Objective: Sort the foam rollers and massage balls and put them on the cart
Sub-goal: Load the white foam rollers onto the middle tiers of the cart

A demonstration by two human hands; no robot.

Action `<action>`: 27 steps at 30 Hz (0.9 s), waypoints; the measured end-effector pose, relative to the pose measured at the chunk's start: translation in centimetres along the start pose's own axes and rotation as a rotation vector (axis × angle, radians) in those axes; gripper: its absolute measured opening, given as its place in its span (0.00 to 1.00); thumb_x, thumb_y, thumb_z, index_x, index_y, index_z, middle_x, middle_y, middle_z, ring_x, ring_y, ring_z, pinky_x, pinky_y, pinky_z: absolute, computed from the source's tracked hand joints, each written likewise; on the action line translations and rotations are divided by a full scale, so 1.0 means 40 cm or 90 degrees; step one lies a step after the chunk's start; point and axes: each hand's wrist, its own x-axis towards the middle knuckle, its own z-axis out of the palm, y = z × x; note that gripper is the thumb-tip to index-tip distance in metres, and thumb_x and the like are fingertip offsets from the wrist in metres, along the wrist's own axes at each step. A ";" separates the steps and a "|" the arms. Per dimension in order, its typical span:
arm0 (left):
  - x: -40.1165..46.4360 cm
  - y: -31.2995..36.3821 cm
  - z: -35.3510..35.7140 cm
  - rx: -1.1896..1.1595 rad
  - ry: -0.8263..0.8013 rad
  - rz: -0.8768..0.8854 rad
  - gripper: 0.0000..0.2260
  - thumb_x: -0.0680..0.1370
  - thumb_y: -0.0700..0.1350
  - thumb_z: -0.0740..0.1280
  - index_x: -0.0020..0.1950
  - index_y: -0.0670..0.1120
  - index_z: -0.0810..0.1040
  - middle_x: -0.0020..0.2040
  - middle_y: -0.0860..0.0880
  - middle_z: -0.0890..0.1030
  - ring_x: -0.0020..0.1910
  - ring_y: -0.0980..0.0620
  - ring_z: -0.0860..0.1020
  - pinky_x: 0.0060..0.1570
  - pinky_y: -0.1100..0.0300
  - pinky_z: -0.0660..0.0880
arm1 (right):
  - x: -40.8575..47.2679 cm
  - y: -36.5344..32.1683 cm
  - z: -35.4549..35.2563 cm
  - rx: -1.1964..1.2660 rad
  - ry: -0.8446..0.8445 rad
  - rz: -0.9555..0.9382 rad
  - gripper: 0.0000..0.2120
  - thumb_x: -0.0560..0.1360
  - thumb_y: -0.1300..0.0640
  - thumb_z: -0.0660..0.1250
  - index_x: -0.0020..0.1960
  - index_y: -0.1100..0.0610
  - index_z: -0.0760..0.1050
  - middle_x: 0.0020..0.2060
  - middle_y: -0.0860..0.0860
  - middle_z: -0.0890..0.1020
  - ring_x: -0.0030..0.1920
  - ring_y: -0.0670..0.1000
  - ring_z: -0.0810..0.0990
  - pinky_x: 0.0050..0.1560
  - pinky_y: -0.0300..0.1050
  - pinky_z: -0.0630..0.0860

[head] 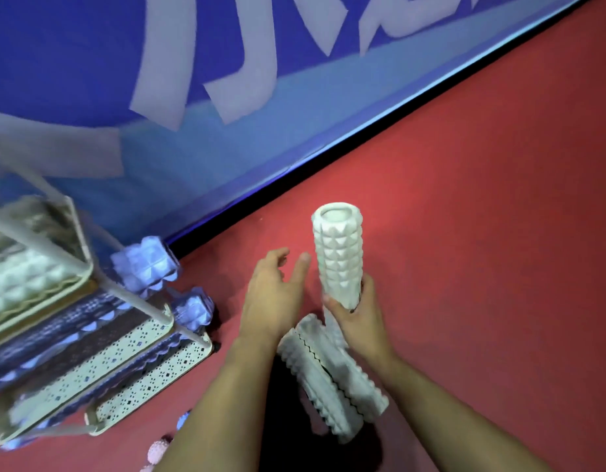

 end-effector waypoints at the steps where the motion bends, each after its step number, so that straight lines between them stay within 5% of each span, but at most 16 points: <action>1: -0.018 0.008 -0.022 -0.018 0.006 0.016 0.26 0.78 0.65 0.64 0.71 0.52 0.74 0.66 0.53 0.78 0.62 0.55 0.77 0.66 0.53 0.72 | -0.013 -0.059 0.006 0.022 -0.012 -0.013 0.30 0.69 0.42 0.77 0.65 0.42 0.67 0.56 0.34 0.79 0.55 0.35 0.79 0.48 0.28 0.75; 4: -0.083 0.018 -0.123 -0.021 0.035 0.059 0.28 0.78 0.66 0.64 0.71 0.50 0.74 0.67 0.53 0.77 0.64 0.56 0.76 0.68 0.53 0.71 | -0.054 -0.221 0.043 0.108 -0.046 -0.050 0.27 0.65 0.38 0.76 0.58 0.41 0.69 0.51 0.31 0.81 0.51 0.35 0.81 0.46 0.29 0.76; 9: -0.233 -0.025 -0.373 -0.081 0.115 0.024 0.19 0.78 0.66 0.64 0.60 0.56 0.79 0.55 0.63 0.81 0.56 0.65 0.79 0.55 0.63 0.72 | -0.169 -0.436 0.155 0.300 -0.099 -0.083 0.29 0.68 0.43 0.77 0.65 0.50 0.72 0.59 0.44 0.83 0.60 0.45 0.82 0.65 0.52 0.76; 12: -0.340 -0.054 -0.507 -0.177 0.168 -0.010 0.16 0.79 0.64 0.64 0.56 0.56 0.82 0.56 0.57 0.84 0.53 0.58 0.82 0.56 0.55 0.78 | -0.266 -0.537 0.239 0.421 -0.184 -0.070 0.31 0.69 0.48 0.77 0.69 0.49 0.70 0.65 0.48 0.81 0.66 0.51 0.79 0.68 0.55 0.73; 15: -0.443 -0.066 -0.605 -0.324 0.219 -0.011 0.14 0.80 0.61 0.64 0.48 0.56 0.86 0.48 0.50 0.87 0.45 0.52 0.86 0.42 0.55 0.82 | -0.379 -0.610 0.324 0.511 -0.309 0.024 0.33 0.67 0.47 0.78 0.69 0.47 0.71 0.64 0.49 0.81 0.64 0.53 0.80 0.67 0.58 0.73; 19: -0.545 -0.108 -0.709 -0.554 0.281 -0.060 0.22 0.77 0.63 0.67 0.60 0.47 0.81 0.53 0.43 0.86 0.51 0.42 0.85 0.49 0.45 0.81 | -0.525 -0.666 0.409 0.556 -0.420 0.105 0.30 0.73 0.47 0.76 0.70 0.53 0.71 0.65 0.52 0.81 0.65 0.55 0.80 0.70 0.61 0.70; 22: -0.604 -0.147 -0.767 -0.622 0.360 -0.080 0.22 0.76 0.61 0.70 0.61 0.45 0.82 0.57 0.42 0.85 0.50 0.41 0.85 0.47 0.48 0.81 | -0.595 -0.690 0.444 0.486 -0.472 0.105 0.28 0.72 0.43 0.73 0.68 0.56 0.74 0.62 0.53 0.83 0.62 0.53 0.82 0.67 0.57 0.75; 27: -0.676 -0.196 -0.847 -0.522 0.606 -0.100 0.14 0.71 0.58 0.70 0.48 0.48 0.82 0.44 0.47 0.85 0.44 0.43 0.82 0.46 0.45 0.80 | -0.640 -0.708 0.450 0.003 -0.544 -0.069 0.28 0.67 0.28 0.66 0.49 0.52 0.81 0.40 0.47 0.88 0.43 0.47 0.87 0.56 0.54 0.82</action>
